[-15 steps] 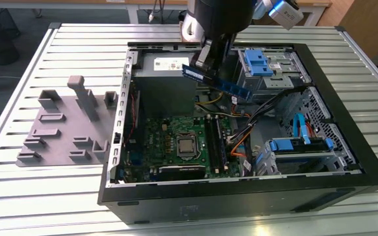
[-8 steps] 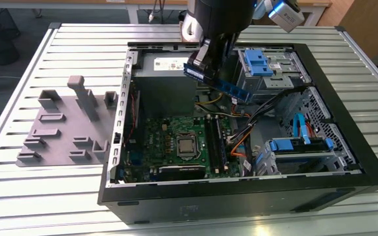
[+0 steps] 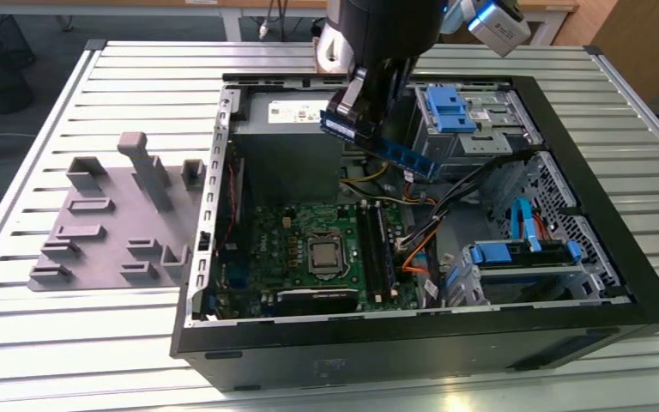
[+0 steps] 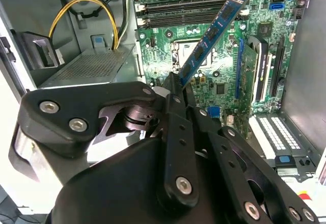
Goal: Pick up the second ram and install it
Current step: 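Insert the second ram into the second slot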
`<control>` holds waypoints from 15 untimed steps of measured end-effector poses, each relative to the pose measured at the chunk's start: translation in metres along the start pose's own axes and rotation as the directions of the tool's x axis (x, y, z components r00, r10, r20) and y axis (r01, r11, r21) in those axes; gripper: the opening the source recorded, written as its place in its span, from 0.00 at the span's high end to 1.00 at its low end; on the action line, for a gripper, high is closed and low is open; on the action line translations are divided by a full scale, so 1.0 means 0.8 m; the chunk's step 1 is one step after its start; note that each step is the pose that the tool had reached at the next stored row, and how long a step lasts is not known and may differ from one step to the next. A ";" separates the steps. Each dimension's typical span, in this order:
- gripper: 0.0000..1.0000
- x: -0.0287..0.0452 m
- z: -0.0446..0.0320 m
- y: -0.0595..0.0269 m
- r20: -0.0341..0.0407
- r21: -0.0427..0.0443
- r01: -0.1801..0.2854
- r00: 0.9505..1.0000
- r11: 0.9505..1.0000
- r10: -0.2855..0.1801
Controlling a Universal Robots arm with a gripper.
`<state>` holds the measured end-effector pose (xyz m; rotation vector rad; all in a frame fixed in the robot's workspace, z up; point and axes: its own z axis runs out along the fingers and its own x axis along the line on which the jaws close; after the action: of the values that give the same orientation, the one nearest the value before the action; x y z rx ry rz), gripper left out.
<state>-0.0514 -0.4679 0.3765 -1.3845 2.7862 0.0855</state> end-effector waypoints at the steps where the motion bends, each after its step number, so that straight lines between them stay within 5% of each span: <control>1: 0.86 0.0000 0.0000 0.000 0.000 0.000 -0.002 1.000 1.000 0.002; 15: 0.86 0.0000 0.0001 0.000 0.005 0.006 -0.117 0.993 0.993 0.117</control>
<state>-0.0514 -0.4679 0.3764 -1.2178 2.8596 0.0827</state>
